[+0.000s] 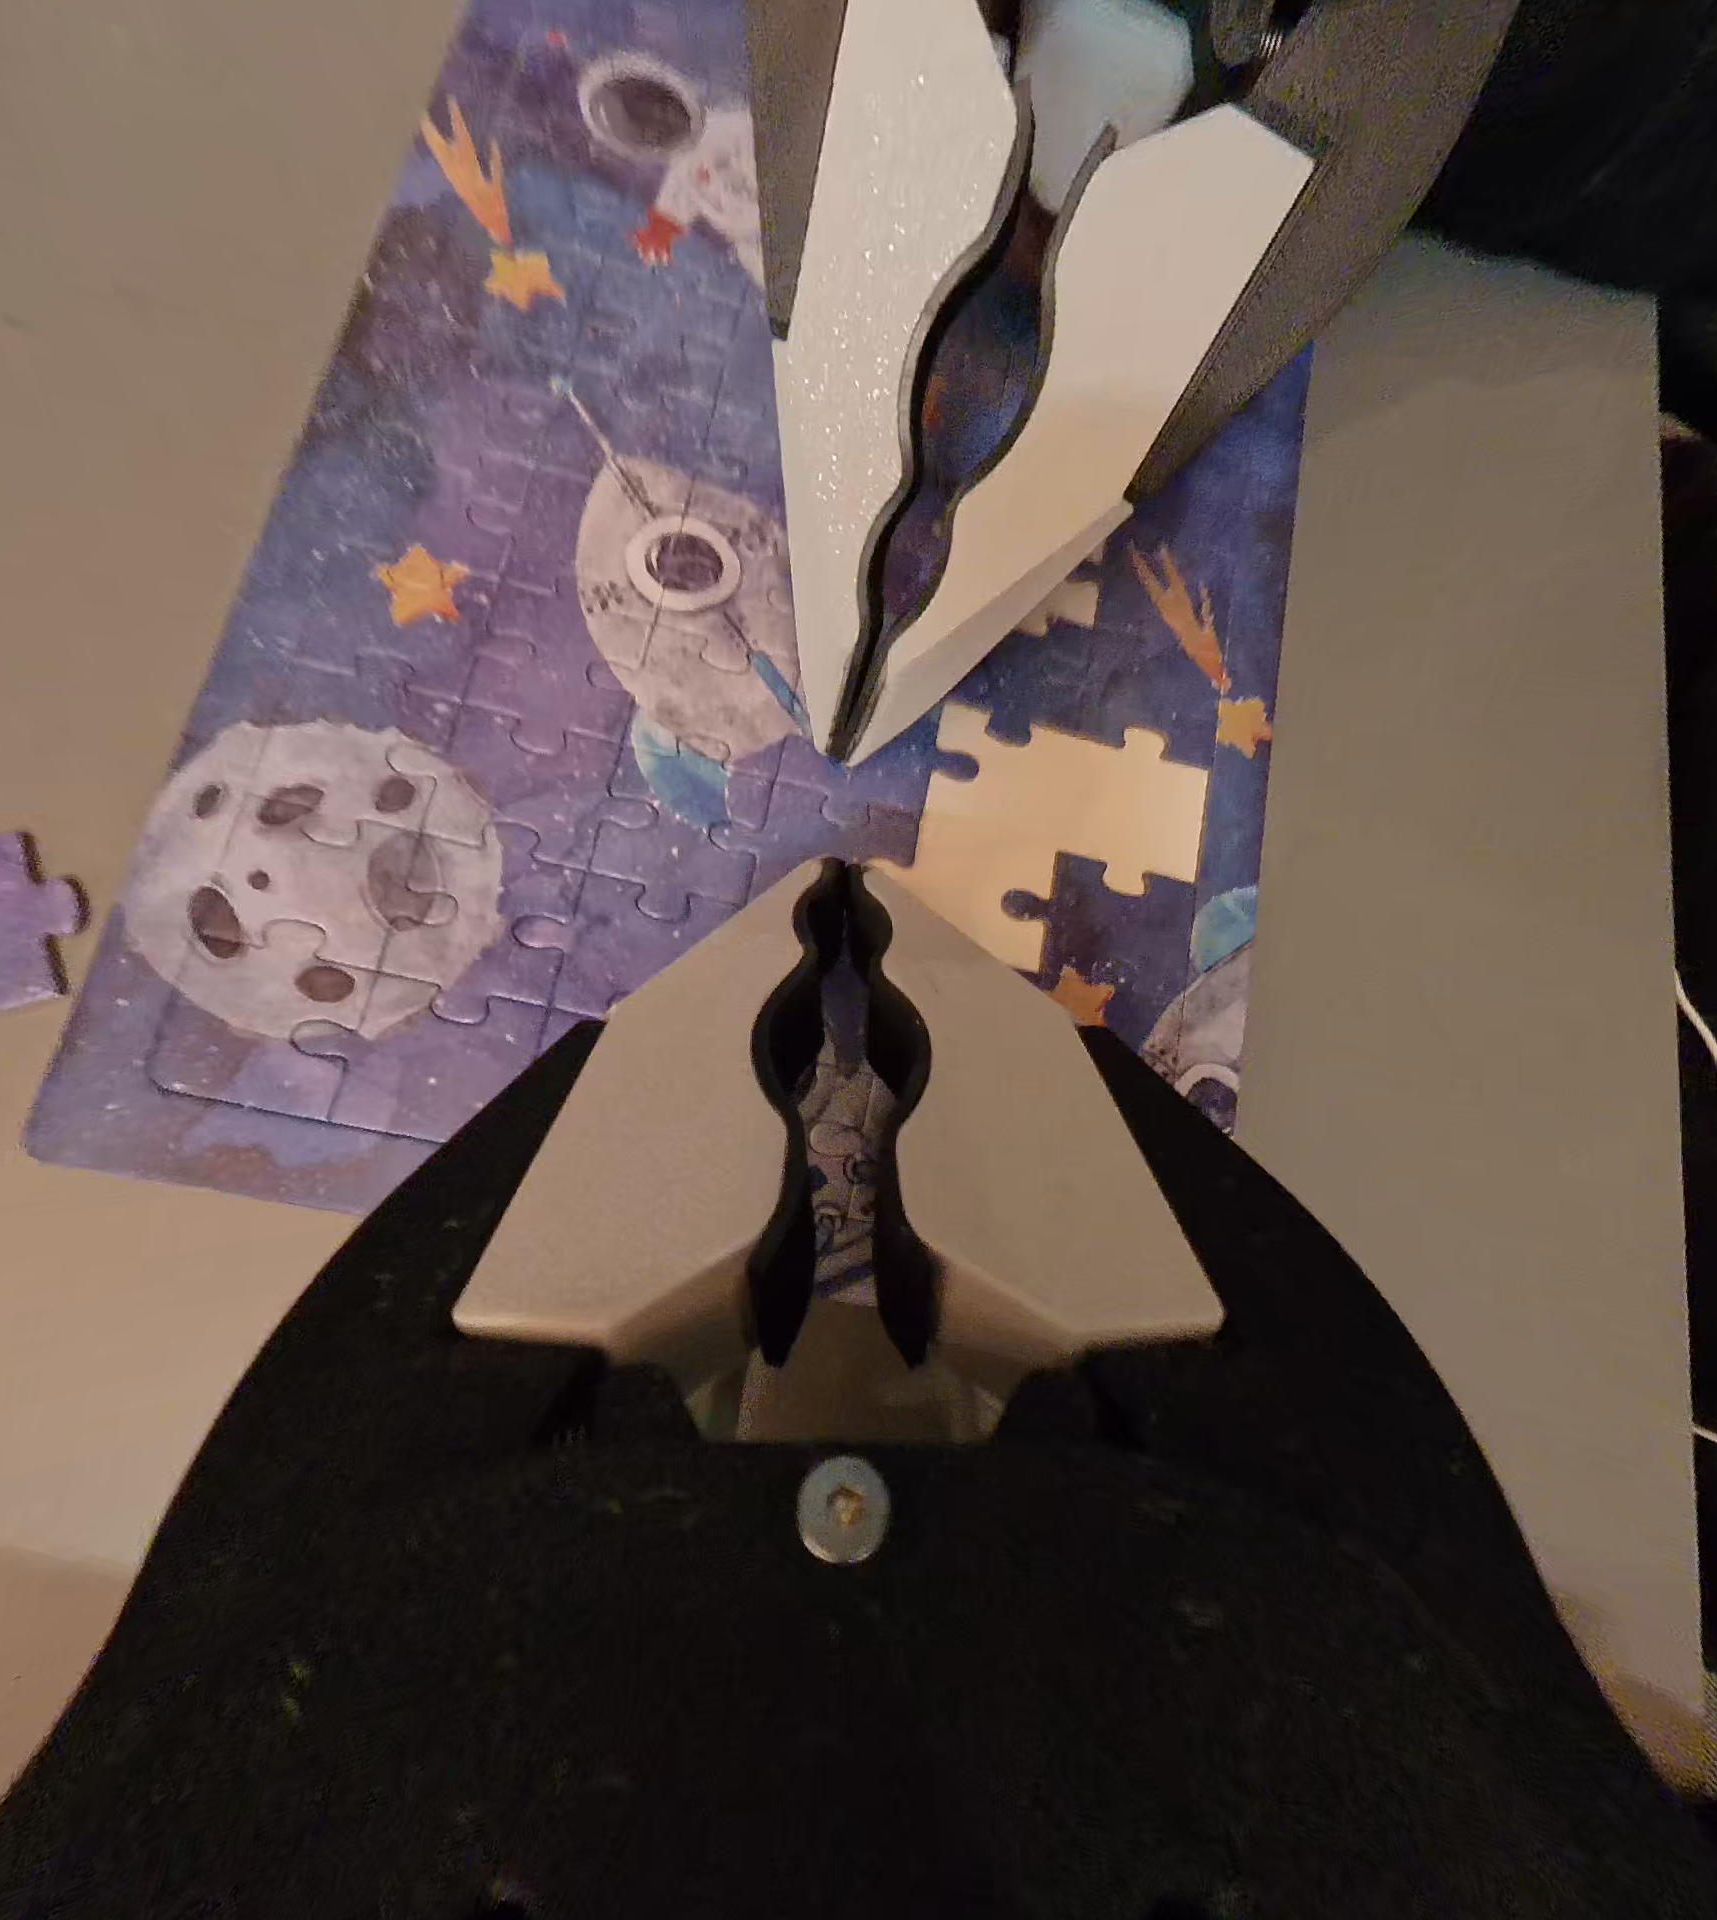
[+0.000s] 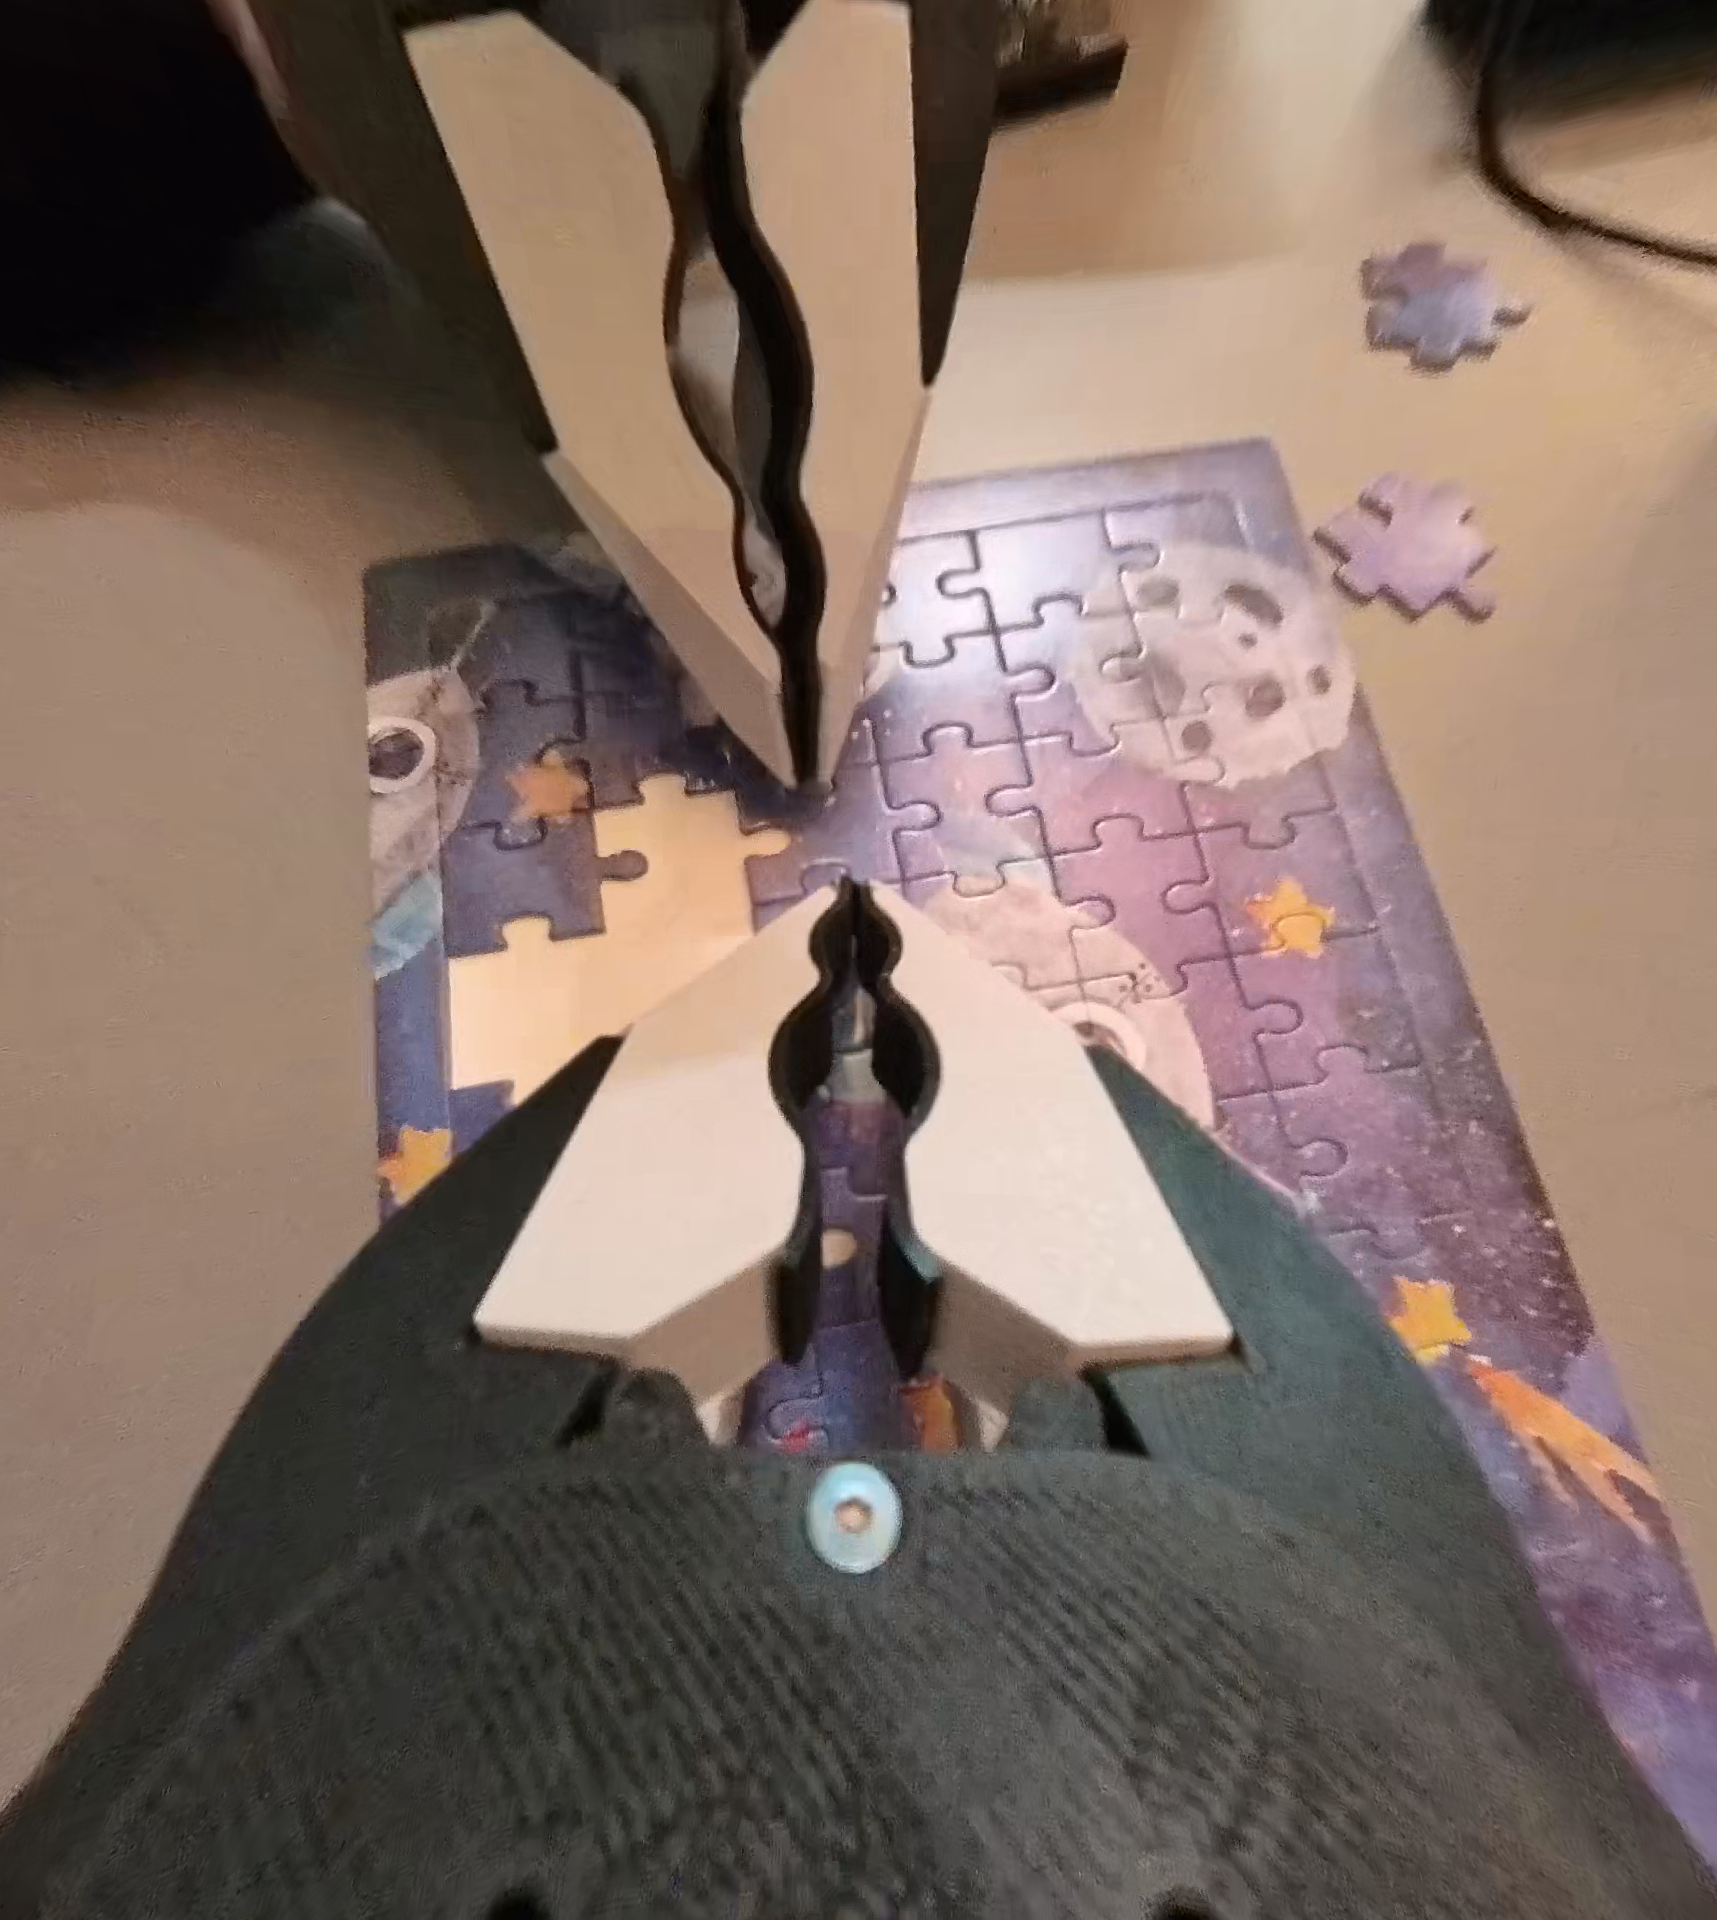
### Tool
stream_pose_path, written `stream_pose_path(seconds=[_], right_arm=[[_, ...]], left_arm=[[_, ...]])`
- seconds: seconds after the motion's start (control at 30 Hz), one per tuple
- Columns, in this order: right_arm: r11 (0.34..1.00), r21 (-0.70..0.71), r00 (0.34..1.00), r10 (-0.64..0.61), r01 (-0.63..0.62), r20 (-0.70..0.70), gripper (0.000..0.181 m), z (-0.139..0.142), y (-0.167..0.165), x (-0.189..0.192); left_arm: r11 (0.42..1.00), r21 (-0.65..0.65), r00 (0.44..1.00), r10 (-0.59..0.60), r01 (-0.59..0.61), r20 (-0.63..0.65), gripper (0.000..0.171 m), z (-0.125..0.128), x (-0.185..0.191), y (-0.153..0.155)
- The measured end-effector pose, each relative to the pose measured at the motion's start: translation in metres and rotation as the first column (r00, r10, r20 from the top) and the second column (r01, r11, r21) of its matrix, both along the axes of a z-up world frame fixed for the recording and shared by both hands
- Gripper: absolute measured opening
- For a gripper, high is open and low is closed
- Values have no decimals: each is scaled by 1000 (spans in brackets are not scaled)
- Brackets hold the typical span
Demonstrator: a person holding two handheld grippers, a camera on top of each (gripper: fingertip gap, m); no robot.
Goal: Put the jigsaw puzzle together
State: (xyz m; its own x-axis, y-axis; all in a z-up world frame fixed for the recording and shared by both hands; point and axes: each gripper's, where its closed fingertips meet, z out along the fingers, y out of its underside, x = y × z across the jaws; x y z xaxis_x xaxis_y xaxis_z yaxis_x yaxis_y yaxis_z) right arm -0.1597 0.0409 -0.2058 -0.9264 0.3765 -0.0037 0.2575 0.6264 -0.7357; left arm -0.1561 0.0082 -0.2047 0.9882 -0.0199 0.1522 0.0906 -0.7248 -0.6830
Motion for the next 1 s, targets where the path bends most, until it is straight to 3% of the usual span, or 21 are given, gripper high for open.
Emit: stream_pose_path(seconds=[0.07, 0.13, 0.23, 0.33, 0.47, 0.67, 0.87, 0.93, 1.0], right_arm=[[998, -63, 1000, 3, -4, -28, 0, 16, -2, 0], [990, -134, 999, 43, -44, -6, 0, 25, -15, 7], [998, 50, 999, 41, -40, -27, 0, -3, -15, 7], [998, -54, 996, 32, -37, -83, 0, 26, -16, 7], [975, -220, 990, -69, 41, -120, 0, 64, 3, -9], [925, -292, 939, -300, 244, -169, 0, 71, 68, -55], [797, -475, 894, -446, 373, -48, 0, 91, 124, -74], [743, -544, 885, -467, 390, -3, 0, 100, 138, -75], [719, -569, 875, -485, 398, -1, 0, 106, 150, -76]], left_arm=[[1000, 31, 1000, 4, -4, -8, 0, 6, -1, 1], [1000, -21, 1000, -14, 14, 13, 0, -7, 2, -2], [1000, -7, 1000, -9, 9, -11, 0, -2, 0, 0], [995, 102, 998, 28, -21, -64, 0, 18, -9, 2], [954, 243, 960, 221, -176, -173, 0, 45, -48, -9], [788, 490, 802, 540, -374, -256, 0, 99, -96, -46], [643, 544, 561, 756, -539, -338, 0, 112, -138, -101], [613, 534, 523, 785, -582, -331, 0, 109, -146, -113], [595, 534, 521, 798, -601, -302, 0, 108, -149, -117]])
